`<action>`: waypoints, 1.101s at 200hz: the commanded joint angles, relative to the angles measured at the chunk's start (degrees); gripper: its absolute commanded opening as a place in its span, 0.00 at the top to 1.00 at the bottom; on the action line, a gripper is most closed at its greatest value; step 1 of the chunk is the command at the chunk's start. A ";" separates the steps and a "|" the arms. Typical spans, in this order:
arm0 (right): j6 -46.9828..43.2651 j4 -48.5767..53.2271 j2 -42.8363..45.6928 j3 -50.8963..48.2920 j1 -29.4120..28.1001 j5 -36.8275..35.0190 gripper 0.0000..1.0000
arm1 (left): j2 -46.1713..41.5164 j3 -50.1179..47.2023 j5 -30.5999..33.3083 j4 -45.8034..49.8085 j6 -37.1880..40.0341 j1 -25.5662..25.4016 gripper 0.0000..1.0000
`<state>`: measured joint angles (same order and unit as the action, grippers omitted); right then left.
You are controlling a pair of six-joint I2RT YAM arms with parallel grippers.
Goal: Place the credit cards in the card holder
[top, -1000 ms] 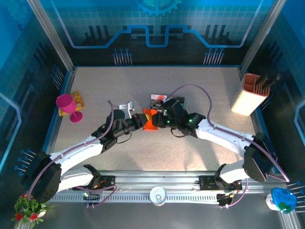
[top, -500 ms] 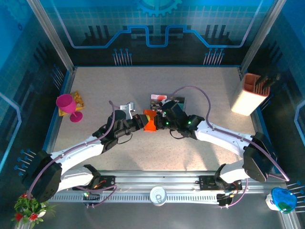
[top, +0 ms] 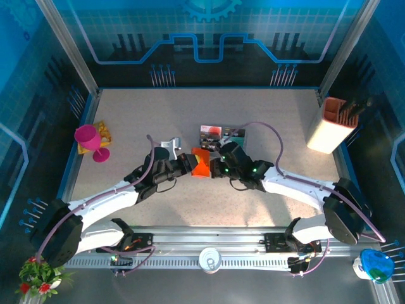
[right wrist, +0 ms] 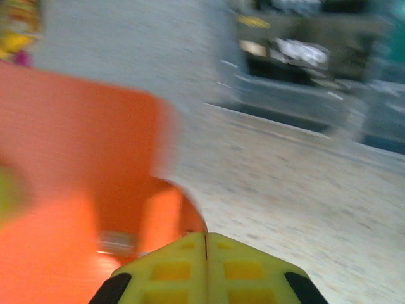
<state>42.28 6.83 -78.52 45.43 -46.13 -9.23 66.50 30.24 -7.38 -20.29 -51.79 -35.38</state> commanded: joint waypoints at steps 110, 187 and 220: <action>1.52 7.78 12.45 -4.56 4.64 3.29 0.70 | -1.36 0.35 0.69 -5.49 -1.86 0.04 1.00; 4.69 -7.66 11.31 -3.51 5.00 14.36 0.36 | -0.83 -0.71 0.87 -8.67 -4.60 -0.01 1.00; 6.85 -13.41 8.55 -3.72 5.25 14.77 0.37 | -0.92 -1.18 0.87 -9.92 -5.95 0.01 1.00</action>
<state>46.74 0.45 -68.49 40.40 -41.58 3.66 66.06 30.00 -7.29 -26.41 -55.86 -35.38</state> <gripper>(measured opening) 0.637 0.095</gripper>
